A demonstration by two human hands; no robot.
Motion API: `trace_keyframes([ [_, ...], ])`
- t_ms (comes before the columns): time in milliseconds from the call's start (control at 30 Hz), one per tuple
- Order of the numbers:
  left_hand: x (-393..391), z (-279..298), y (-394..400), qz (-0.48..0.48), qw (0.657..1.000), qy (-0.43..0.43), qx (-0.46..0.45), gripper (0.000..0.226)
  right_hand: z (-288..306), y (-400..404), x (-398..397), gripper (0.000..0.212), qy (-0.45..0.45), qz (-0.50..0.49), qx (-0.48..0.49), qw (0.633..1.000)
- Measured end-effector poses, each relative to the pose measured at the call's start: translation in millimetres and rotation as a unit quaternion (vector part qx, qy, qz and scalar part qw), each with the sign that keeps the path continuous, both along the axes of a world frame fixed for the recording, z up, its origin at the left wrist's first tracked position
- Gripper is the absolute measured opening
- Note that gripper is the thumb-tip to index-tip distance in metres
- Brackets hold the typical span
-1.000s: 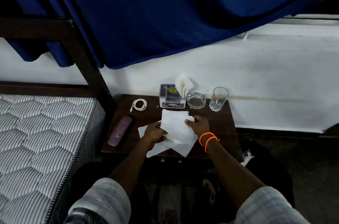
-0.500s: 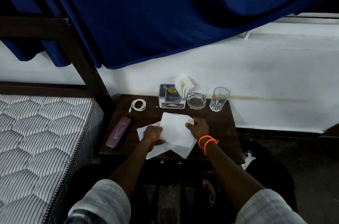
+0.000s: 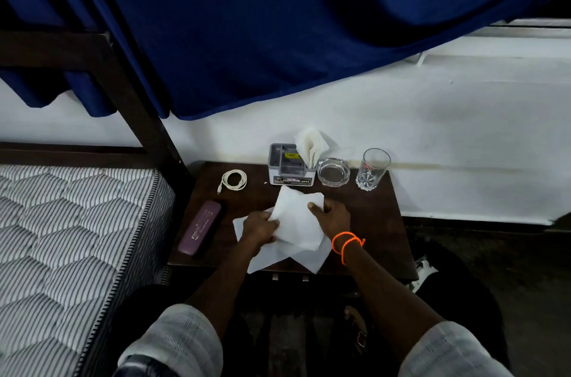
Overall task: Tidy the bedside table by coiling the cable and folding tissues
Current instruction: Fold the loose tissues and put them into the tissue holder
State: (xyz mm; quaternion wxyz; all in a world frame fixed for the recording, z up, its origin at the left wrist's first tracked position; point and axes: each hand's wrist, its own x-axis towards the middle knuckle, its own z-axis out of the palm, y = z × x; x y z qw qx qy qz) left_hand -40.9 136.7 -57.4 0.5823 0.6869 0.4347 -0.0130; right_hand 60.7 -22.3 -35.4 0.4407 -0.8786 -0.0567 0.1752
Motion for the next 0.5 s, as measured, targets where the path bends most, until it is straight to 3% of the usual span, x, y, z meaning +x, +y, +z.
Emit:
trace_keyframes([
  [167,0.0,10.1,-0.3,0.038,0.995,-0.069,-0.062,0.022,16.9,-5.4,-1.1,0.042,0.02,-0.047,0.091,0.995],
  [333,3.4,32.4,-7.5,0.07,0.976,-0.12,-0.165,0.024,38.6,-10.2,7.6,0.036,0.163,-0.029,0.244,0.956],
  [400,3.8,40.3,-12.9,0.077,0.968,-0.132,-0.201,0.02,46.9,-13.3,13.3,0.035,0.168,-0.023,0.237,0.956],
  [500,-0.9,41.8,-23.8,0.06,0.969,-0.127,-0.202,0.014,55.8,-20.2,23.3,0.031,0.074,0.019,0.131,0.988],
])
